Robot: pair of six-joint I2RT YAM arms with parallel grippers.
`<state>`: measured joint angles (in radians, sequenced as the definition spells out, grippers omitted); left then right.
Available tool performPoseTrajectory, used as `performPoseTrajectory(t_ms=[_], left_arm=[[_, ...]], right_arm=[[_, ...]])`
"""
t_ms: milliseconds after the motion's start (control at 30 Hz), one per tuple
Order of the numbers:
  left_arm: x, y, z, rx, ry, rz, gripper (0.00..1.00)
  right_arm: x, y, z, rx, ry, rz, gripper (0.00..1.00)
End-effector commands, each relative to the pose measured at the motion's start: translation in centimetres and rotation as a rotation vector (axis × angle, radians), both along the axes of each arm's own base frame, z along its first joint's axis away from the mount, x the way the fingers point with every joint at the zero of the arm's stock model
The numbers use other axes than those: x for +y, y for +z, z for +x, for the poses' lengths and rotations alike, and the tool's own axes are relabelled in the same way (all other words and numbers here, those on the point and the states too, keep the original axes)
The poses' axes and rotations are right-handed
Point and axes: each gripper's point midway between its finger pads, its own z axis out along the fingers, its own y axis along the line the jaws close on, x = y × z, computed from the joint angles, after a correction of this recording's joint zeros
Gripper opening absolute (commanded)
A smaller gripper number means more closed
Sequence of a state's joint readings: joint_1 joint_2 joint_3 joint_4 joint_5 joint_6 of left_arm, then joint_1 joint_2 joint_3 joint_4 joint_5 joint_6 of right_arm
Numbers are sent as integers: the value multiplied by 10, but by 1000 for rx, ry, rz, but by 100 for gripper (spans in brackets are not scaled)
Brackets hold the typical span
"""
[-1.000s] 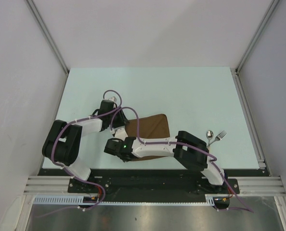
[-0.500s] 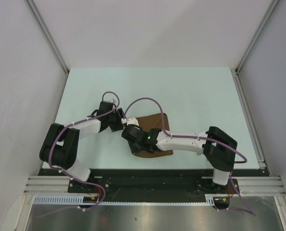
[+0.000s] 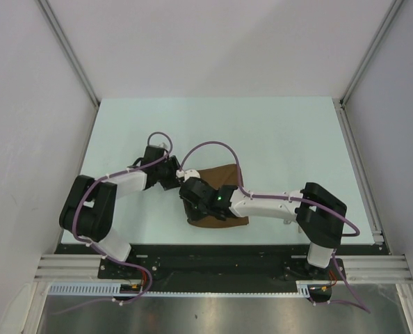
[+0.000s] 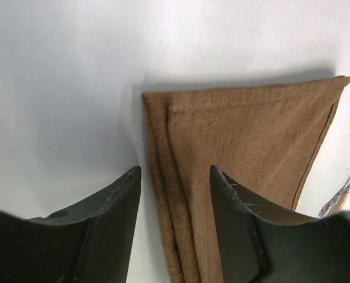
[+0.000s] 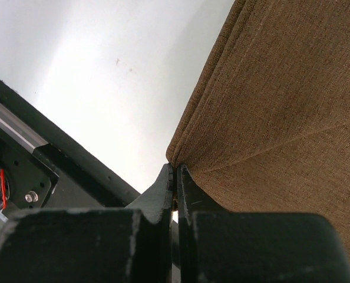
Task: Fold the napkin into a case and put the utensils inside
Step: Pick up the upper triangle-folded napkin from the center of the board, then turn over the upper triangle folded napkin at the center of the board.
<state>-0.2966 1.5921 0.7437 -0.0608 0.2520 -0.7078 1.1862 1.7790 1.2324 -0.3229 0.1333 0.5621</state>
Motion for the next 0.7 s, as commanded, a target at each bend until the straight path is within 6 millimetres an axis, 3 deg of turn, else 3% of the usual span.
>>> performPoseTrajectory(t_ms=[0,233,400,500,533,633,667], left_arm=[[-5,-1,17,-8,7,-8,53],[4,-10,25,-12,38,27,37],[10,3,31,-55,53,12,2],[21,33,32,-107,66,18,0],[28,58,36,-160,80,0,0],[50,93,34,-210,103,-15,0],[59,109,26,-225,113,-6,0]], right_arm=[[5,29,3,-36,15,82,0],[-1,29,6,-35,2,85,0],[1,33,4,-43,28,87,0],[17,45,-8,-55,98,115,0],[31,57,-9,-59,122,145,0],[63,59,-33,-39,226,164,0],[83,79,-40,-41,269,221,0]])
